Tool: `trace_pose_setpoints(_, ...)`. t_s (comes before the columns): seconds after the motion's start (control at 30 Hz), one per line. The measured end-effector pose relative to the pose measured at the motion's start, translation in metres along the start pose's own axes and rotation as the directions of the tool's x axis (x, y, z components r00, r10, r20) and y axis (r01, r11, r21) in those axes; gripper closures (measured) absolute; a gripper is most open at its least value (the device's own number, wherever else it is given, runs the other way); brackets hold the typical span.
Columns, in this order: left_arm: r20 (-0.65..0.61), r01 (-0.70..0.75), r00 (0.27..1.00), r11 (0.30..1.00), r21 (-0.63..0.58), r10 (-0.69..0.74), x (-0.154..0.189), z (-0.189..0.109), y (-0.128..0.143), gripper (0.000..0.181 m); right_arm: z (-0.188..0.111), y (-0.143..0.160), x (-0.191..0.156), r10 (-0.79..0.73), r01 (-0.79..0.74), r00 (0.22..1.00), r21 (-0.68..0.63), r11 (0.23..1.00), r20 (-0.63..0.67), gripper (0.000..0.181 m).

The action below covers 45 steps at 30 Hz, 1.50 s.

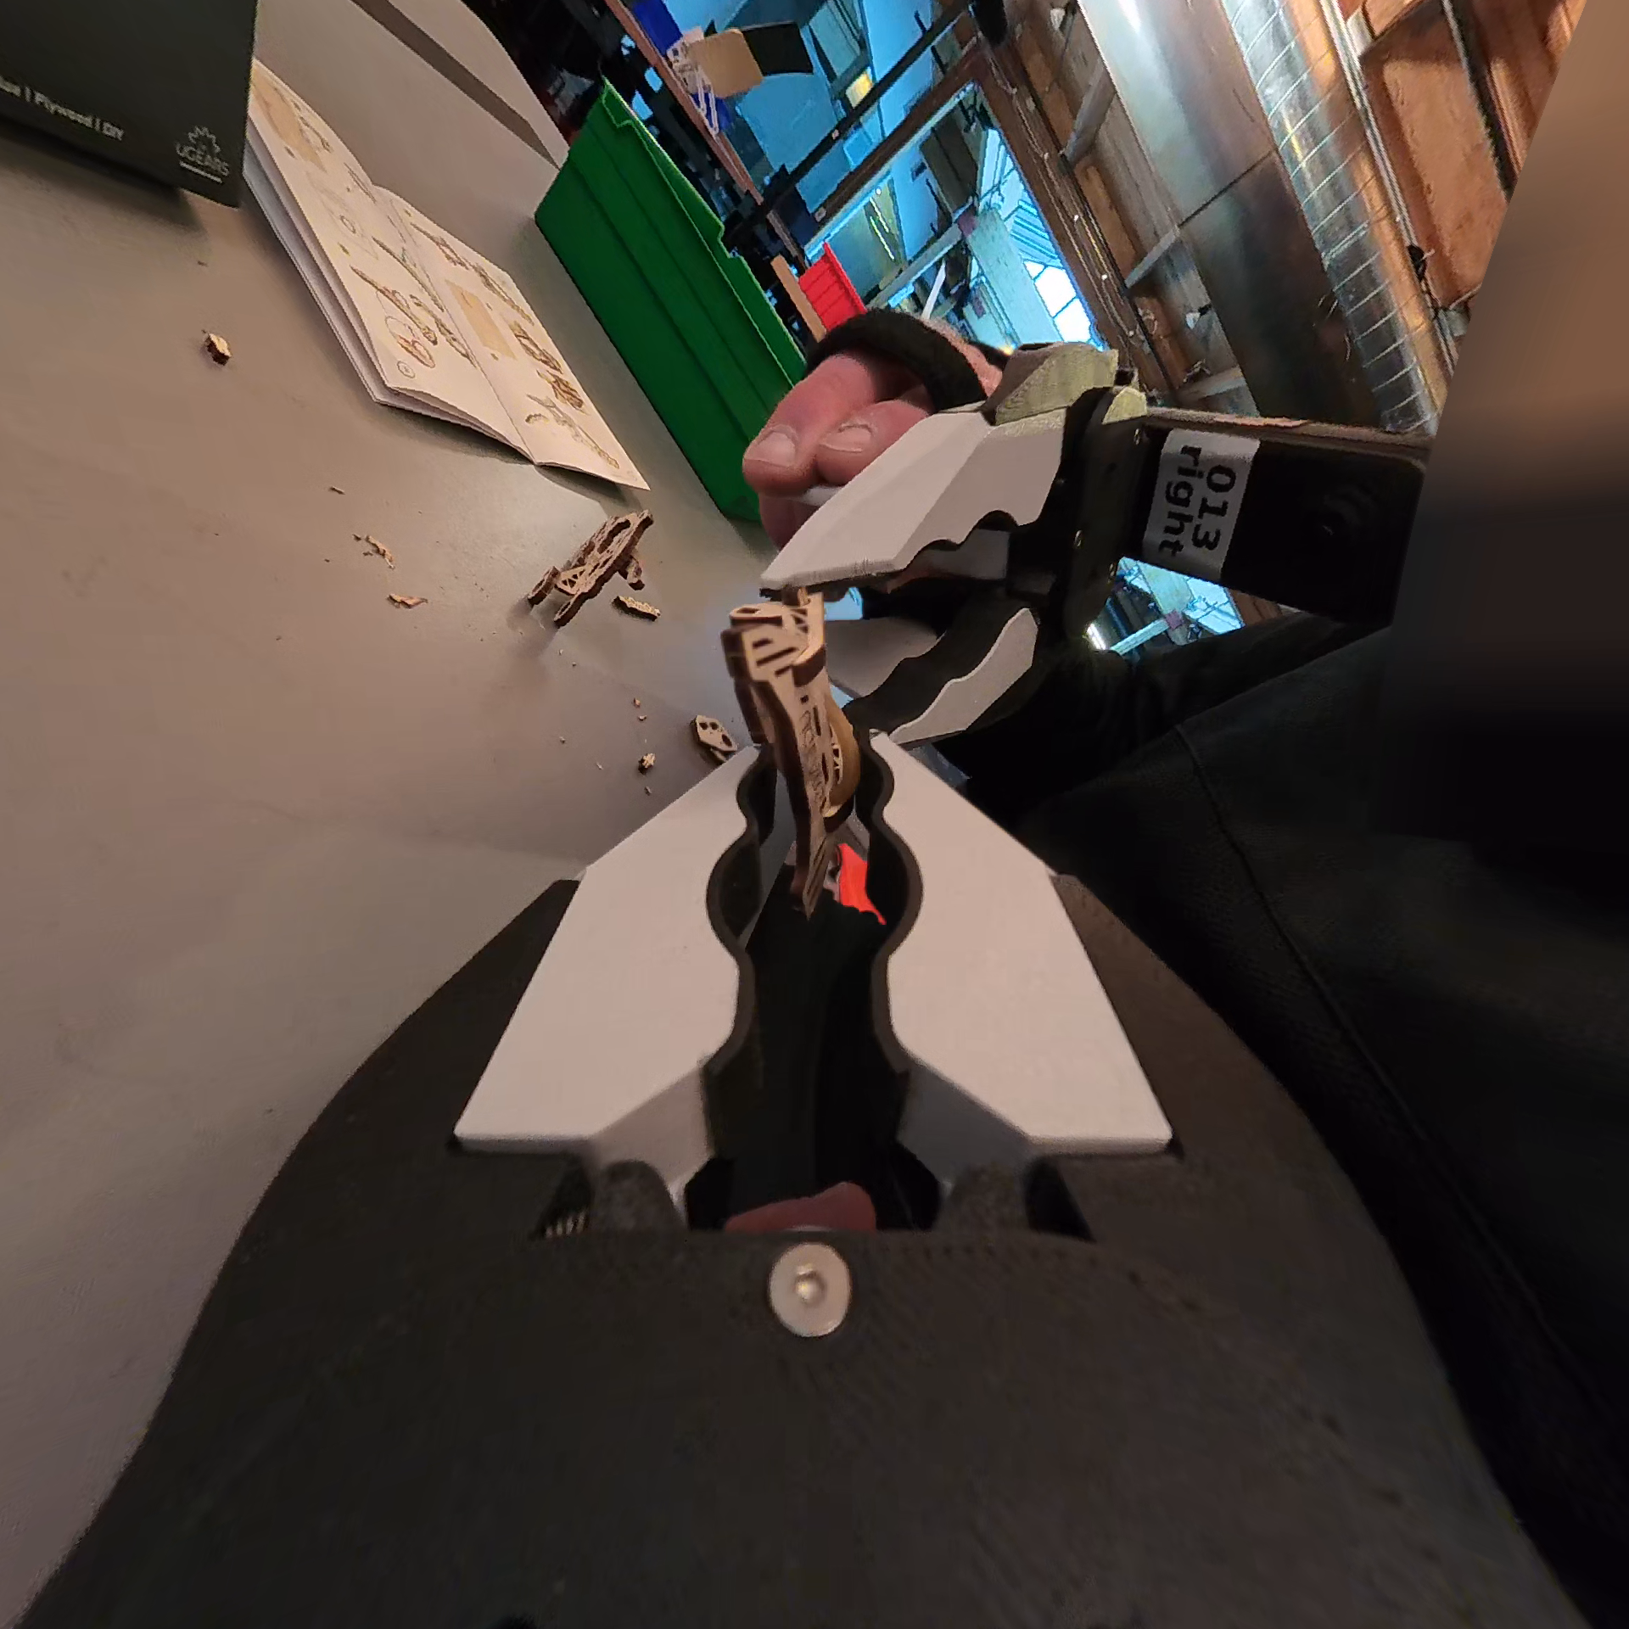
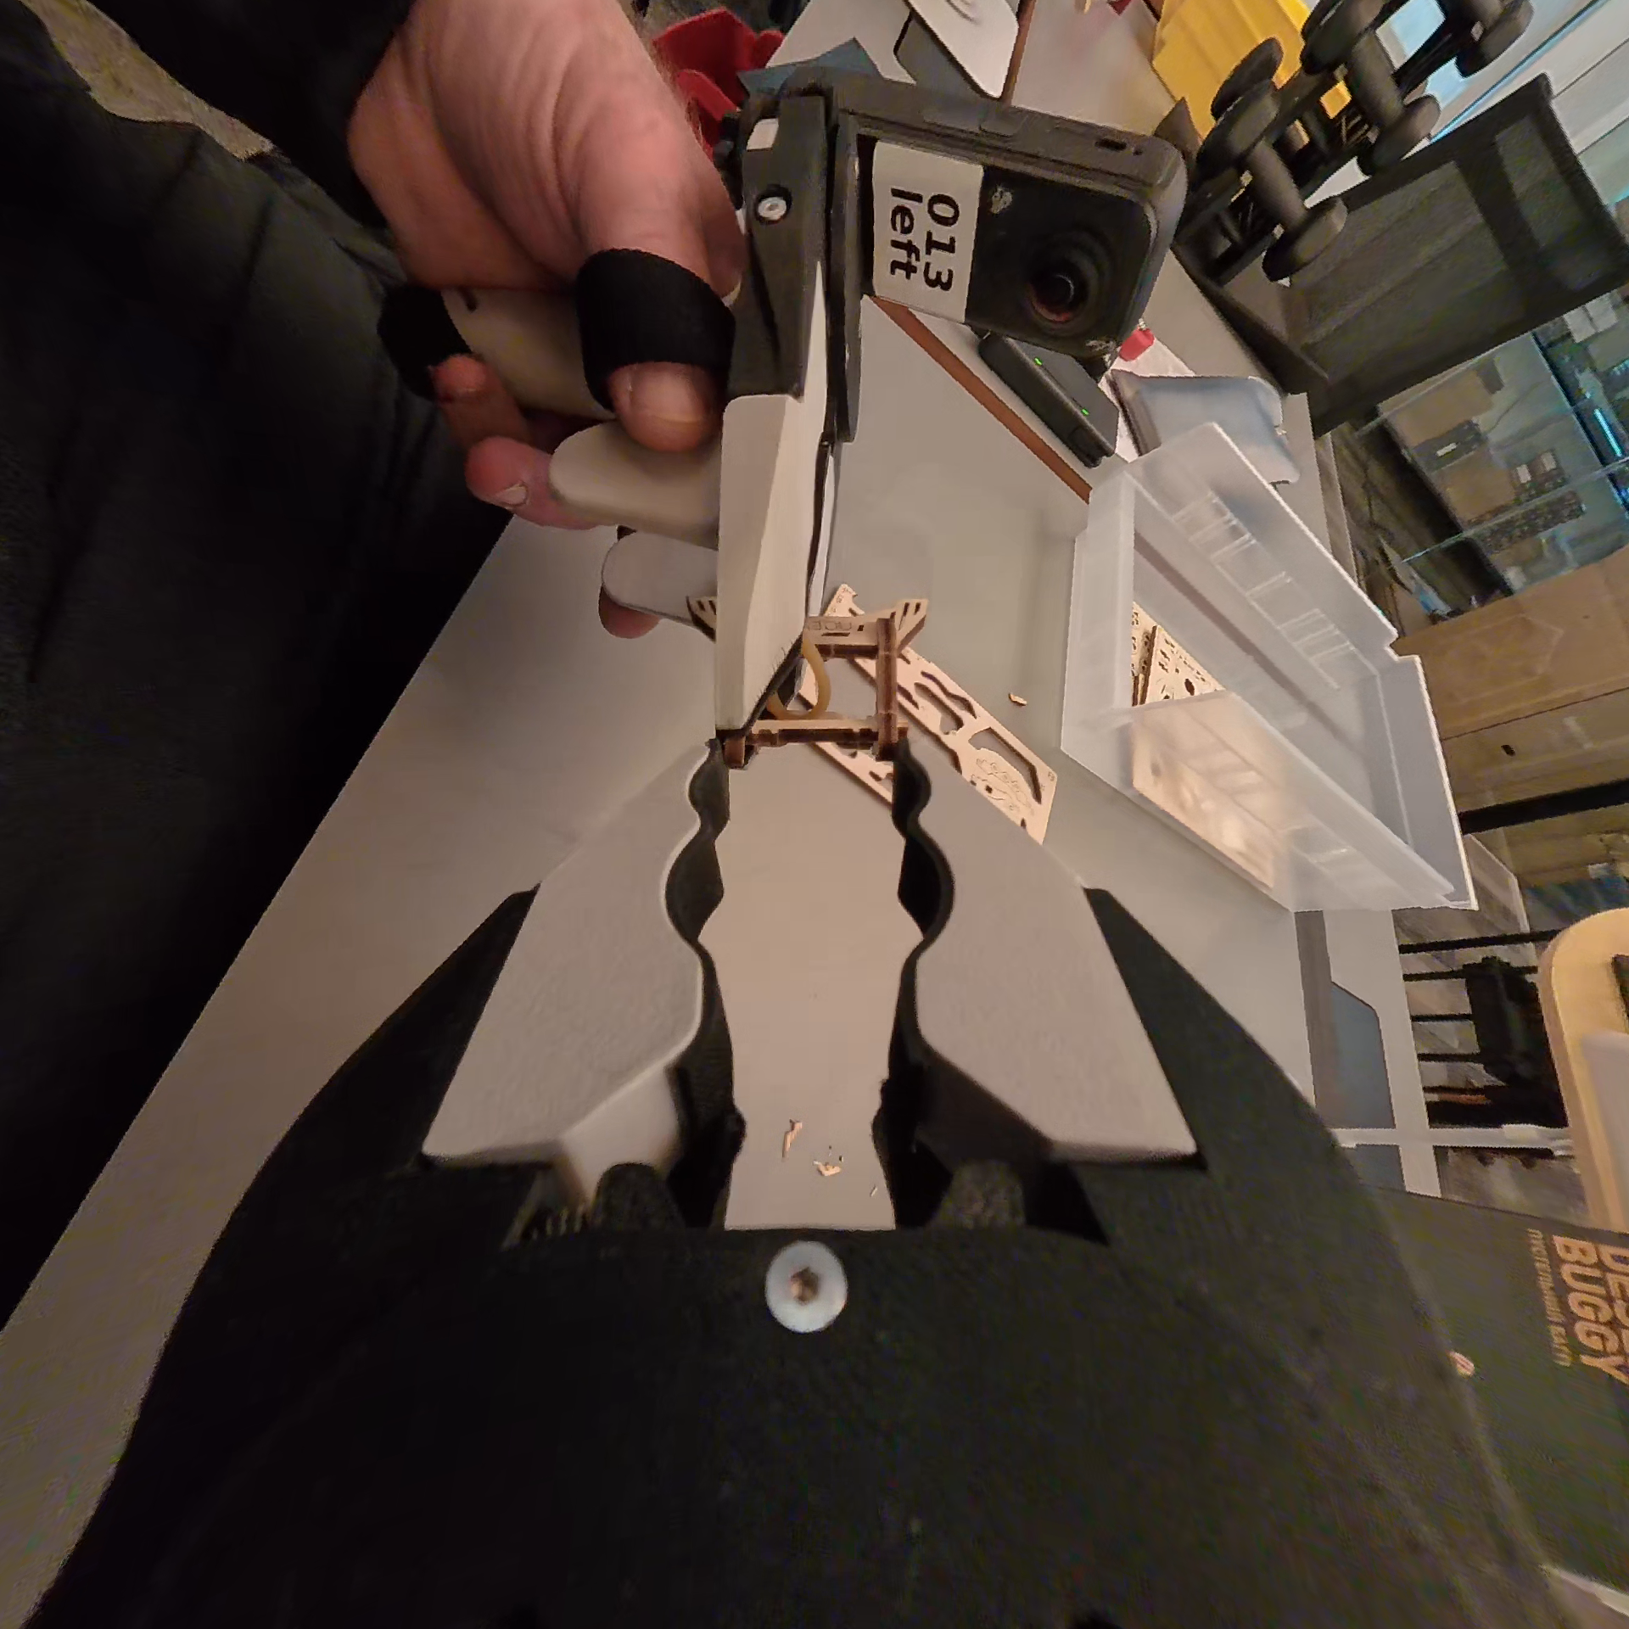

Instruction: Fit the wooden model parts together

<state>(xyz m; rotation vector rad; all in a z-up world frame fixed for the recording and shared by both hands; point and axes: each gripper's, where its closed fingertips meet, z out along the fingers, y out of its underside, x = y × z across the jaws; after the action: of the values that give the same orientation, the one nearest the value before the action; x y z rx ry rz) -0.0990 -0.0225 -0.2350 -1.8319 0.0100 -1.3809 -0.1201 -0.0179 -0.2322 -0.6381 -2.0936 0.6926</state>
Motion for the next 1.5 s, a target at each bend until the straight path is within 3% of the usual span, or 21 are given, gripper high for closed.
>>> trace_pose_setpoints(0.1,0.008,0.006,1.0,1.0,0.024,-0.006,-0.001,0.0,-0.003,0.165,0.0,0.002,0.002,0.029,-0.029,1.0,0.004,1.0,-0.009,0.146)
trace_pose_setpoints(0.37,0.133,-0.078,0.989,0.992,0.098,0.064,-0.009,-0.015,-0.018,0.135,-0.007,0.006,0.009,0.232,-0.233,0.972,0.067,0.97,0.023,0.146)
trace_pose_setpoints(0.57,0.23,-0.2,0.956,0.978,0.056,0.182,-0.01,-0.018,-0.022,0.13,-0.008,0.011,0.009,0.328,-0.333,0.942,0.074,0.94,0.066,0.146)
trace_pose_setpoints(0.8,0.352,-0.438,0.821,0.891,-0.118,0.45,-0.012,-0.016,-0.027,0.107,-0.014,0.009,0.01,0.401,-0.414,0.908,0.111,0.904,0.121,0.146)
trace_pose_setpoints(0.9,0.352,-0.481,0.787,0.861,-0.163,0.506,-0.011,-0.011,-0.028,0.11,-0.015,0.007,0.009,0.408,-0.423,0.903,0.121,0.898,0.133,0.146)
trace_pose_setpoints(1.03,0.327,-0.504,0.782,0.847,-0.17,0.531,-0.006,-0.006,-0.027,0.13,-0.014,0.006,0.007,0.4,-0.415,0.907,0.12,0.902,0.133,0.146)
trace_pose_setpoints(1.27,0.296,-0.525,0.769,0.824,-0.214,0.567,-0.002,-0.007,-0.023,0.137,-0.015,0.006,0.003,0.371,-0.388,0.917,0.113,0.915,0.145,0.146)
trace_pose_setpoints(1.3,0.26,-0.532,0.776,0.817,-0.219,0.575,0.003,-0.004,-0.019,0.15,-0.014,0.007,0.003,0.378,-0.394,0.914,0.106,0.913,0.146,0.146)
trace_pose_setpoints(1.33,0.257,-0.542,0.77,0.812,-0.218,0.583,0.004,-0.003,-0.019,0.152,-0.014,0.008,0.002,0.383,-0.399,0.911,0.092,0.912,0.153,0.146)
trace_pose_setpoints(1.5,0.25,-0.535,0.778,0.816,-0.219,0.577,0.005,-0.005,-0.021,0.15,-0.016,0.006,0.004,0.374,-0.388,0.917,0.091,0.917,0.137,0.146)
